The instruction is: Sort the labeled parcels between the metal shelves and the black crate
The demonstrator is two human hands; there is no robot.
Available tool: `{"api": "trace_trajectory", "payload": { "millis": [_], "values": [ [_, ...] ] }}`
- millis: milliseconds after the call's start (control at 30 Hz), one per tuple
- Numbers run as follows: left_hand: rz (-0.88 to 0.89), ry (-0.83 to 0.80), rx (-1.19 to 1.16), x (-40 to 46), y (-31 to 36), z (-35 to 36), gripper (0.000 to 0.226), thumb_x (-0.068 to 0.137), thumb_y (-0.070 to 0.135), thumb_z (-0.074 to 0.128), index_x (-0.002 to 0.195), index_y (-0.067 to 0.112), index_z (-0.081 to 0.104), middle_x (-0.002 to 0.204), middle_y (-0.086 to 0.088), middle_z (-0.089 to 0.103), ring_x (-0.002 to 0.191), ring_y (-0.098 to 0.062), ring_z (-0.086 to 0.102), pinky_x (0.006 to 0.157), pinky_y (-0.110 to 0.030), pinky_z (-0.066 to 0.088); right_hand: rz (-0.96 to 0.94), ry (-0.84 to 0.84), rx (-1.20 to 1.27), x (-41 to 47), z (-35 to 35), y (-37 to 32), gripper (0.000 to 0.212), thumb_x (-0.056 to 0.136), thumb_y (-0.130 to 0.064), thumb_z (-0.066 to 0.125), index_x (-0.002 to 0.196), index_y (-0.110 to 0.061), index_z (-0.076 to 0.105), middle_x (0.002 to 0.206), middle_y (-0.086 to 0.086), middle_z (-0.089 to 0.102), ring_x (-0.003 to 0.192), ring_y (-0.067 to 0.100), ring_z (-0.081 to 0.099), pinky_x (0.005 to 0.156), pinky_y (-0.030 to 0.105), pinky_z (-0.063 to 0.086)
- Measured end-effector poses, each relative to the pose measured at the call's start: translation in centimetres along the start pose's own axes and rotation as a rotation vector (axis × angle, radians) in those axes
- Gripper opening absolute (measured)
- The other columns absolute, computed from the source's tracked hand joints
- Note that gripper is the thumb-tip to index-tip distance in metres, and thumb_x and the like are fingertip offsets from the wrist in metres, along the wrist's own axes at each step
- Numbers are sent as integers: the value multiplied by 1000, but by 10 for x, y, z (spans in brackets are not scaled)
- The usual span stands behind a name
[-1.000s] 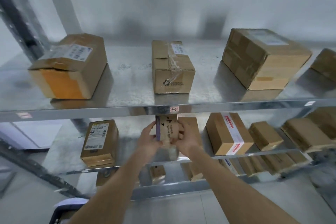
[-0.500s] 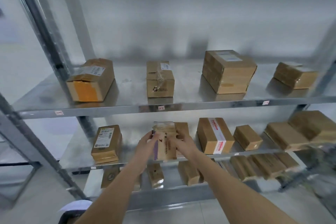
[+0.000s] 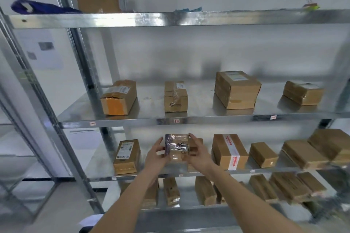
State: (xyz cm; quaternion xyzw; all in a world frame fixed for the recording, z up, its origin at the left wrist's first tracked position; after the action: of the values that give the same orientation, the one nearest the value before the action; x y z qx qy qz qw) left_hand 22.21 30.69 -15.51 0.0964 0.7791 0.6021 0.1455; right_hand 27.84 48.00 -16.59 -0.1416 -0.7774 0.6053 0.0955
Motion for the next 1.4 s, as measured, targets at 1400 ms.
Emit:
{"api": "trace_trajectory", "payload": {
  "millis": [1400],
  "values": [
    [-118, -104, -27, 106, -98, 2, 42, 91, 10, 69, 116, 43, 61, 98, 9, 74, 84, -17, 73, 80, -44, 61, 105, -119, -194, 96, 67, 88, 65, 96, -10, 69, 152, -23, 39, 139, -8, 48, 136, 25, 50, 105, 44, 53]
  ]
}}
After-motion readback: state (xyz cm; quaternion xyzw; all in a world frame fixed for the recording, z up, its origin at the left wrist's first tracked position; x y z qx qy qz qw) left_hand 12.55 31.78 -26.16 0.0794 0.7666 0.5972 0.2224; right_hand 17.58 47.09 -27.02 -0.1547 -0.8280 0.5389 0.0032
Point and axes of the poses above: each hand's wrist, its own x-axis towards the middle knuckle, its own z-axis out of the palm, y = z × x, the point moved 10 cm from there along x, towards the middle knuckle
